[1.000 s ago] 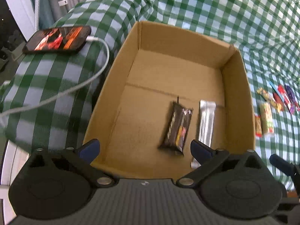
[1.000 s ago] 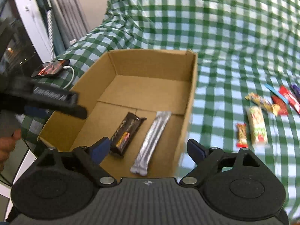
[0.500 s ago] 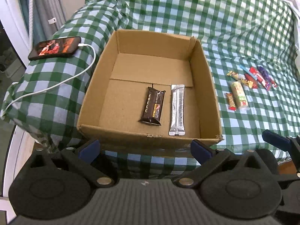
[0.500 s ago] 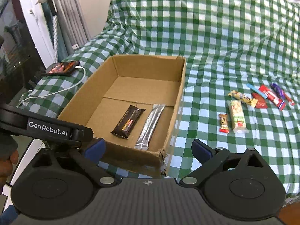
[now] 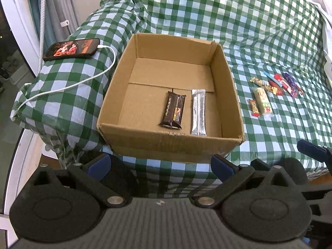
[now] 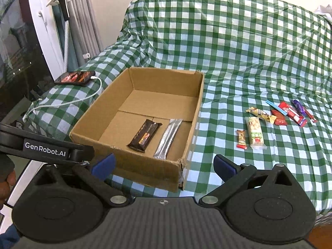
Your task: Organize snacks
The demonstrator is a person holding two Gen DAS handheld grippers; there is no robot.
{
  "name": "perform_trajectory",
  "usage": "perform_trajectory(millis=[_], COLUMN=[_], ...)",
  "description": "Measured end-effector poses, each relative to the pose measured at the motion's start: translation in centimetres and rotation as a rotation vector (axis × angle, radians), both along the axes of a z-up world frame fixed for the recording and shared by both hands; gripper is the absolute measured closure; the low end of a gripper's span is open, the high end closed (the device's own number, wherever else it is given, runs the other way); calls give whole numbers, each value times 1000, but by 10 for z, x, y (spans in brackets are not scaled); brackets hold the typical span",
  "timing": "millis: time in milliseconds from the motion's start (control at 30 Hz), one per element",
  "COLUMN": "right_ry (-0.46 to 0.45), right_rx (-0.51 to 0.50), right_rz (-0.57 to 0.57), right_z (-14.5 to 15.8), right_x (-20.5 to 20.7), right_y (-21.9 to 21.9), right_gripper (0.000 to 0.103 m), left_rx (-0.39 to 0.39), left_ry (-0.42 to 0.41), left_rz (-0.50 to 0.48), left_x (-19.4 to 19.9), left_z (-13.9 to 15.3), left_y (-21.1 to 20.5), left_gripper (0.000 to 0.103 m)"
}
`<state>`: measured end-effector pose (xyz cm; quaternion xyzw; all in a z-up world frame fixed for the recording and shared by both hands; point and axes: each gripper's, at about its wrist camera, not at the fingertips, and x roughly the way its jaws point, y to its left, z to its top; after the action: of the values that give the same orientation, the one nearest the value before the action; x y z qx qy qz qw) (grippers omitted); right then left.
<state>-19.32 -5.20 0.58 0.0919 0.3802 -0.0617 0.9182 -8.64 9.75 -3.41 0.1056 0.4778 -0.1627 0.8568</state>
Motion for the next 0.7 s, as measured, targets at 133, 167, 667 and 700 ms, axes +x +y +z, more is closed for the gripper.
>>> perform_trajectory(millis=[133, 167, 667, 700], right_ry=[58, 64, 79, 79], right_rx=[-3, 2, 3, 4], right_rz=[0, 0, 6, 5], right_z=[-7, -8, -12, -12], right_x=[-1, -1, 7, 7], right_y=[2, 2, 6, 5], right_gripper=[1, 1, 1, 1], left_rx=[2, 2, 0, 1], left_ry=[46, 60, 61, 63], left_rz=[-1, 3, -1, -1], left_x=[1, 2, 6, 6], left_z=[-8, -9, -10, -11], left_y=[2, 3, -1, -1], left_gripper=[0, 0, 0, 0])
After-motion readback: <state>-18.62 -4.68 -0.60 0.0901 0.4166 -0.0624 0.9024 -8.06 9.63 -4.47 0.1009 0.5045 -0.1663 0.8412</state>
